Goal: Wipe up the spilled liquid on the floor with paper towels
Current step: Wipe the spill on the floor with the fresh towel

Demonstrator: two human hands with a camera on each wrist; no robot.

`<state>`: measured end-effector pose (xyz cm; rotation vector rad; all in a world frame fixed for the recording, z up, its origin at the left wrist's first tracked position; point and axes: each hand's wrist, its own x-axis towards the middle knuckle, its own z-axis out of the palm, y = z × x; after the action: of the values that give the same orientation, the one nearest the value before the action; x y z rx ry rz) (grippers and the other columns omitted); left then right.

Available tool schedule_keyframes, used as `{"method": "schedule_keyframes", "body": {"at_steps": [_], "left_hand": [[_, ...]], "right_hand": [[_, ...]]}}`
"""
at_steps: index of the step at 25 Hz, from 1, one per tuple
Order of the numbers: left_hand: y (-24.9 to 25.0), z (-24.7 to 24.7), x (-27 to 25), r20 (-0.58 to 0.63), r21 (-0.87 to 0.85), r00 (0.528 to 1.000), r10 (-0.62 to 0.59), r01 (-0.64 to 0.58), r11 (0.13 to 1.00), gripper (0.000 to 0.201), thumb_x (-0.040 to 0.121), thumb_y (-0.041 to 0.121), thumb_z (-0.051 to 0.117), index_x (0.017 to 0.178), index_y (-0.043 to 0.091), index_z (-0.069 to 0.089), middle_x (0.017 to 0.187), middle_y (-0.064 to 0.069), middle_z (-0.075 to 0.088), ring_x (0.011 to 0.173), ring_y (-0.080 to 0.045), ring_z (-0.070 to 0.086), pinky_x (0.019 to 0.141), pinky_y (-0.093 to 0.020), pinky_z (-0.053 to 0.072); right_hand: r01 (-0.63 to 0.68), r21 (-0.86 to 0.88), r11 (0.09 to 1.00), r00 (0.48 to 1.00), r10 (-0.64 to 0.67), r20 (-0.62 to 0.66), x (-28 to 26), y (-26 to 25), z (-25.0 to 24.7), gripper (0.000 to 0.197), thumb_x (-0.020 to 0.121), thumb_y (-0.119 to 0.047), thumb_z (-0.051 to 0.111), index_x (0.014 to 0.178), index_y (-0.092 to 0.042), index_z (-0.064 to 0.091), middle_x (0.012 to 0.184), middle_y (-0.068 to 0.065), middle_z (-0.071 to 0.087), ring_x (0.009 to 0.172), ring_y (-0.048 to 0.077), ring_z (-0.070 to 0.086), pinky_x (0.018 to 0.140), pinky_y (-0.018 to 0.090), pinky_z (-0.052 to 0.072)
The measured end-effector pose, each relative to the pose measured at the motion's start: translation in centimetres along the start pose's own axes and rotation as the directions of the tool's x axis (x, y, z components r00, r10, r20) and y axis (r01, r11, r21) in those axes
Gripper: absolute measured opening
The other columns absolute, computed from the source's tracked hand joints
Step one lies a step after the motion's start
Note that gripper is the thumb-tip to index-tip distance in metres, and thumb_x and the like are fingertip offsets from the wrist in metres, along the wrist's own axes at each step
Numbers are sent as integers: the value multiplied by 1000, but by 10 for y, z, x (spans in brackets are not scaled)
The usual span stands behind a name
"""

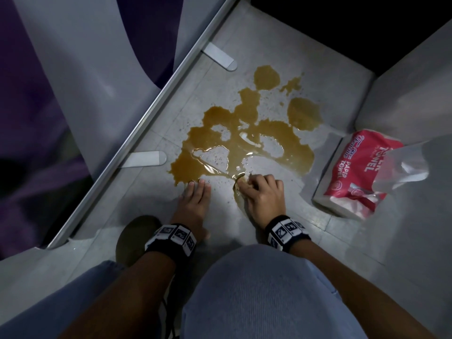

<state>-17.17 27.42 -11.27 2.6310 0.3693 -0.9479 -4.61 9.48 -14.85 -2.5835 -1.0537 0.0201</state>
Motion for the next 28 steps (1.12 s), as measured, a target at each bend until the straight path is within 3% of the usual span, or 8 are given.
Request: {"method": "schedule_keyframes", "body": {"at_steps": [9,16,18,21,23,25,28], "left_hand": [[1,-2,-1,3,-22,1000,0,0,1000,130,70,38,83,155,9,-10,163,-10,-14,150,-33,-11,122,-50,9],[-1,-2,1,57,-59,998,-16,19,998,127,75,35,80,154,12,-16,162,-6,-22,149,-30,-19,122,-48,3],[0,-3,1,63,-68,998,-16,20,997,127,75,33,81,154,12,-16,162,-6,-22,149,-30,-19,122,-48,4],[2,-3,0,28,-75,999,-21,23,997,122,77,33,78,155,13,-14,163,-6,-20,149,-30,-17,122,-49,5],[1,-1,0,11,-85,1000,-23,24,996,119,79,32,77,155,13,-12,163,-5,-19,150,-30,-16,121,-49,6],[0,0,0,4,-79,1000,-22,22,997,118,79,32,77,155,13,-12,163,-6,-18,150,-30,-16,122,-50,7],[0,-1,1,13,-72,1000,-18,19,997,124,75,34,81,155,12,-11,163,-6,-18,150,-31,-16,120,-49,6]], "right_hand": [[-51,-65,997,997,55,53,64,-14,6,27,83,-23,72,108,-32,74,102,0,64,96,28,52,83,42,37],[-90,-14,996,994,91,61,102,-24,8,17,89,-30,68,104,-33,76,99,-3,69,97,27,52,86,42,35],[-187,102,977,981,181,63,112,-23,4,16,93,-35,65,104,-33,76,99,-10,70,98,20,49,87,39,31],[-397,341,852,916,394,82,116,-16,-3,14,92,-37,67,103,-31,74,94,-13,63,98,12,40,84,31,25],[-351,310,884,927,374,-18,113,-8,-7,12,93,-34,67,102,-28,72,96,-11,62,98,15,43,80,28,22],[-239,158,958,963,255,-89,105,5,-7,12,93,-30,66,103,-25,71,104,-8,66,100,19,48,83,28,22],[-180,80,980,983,183,-33,95,16,-6,16,94,-26,62,108,-25,69,107,-4,70,101,22,52,87,35,28]]}}
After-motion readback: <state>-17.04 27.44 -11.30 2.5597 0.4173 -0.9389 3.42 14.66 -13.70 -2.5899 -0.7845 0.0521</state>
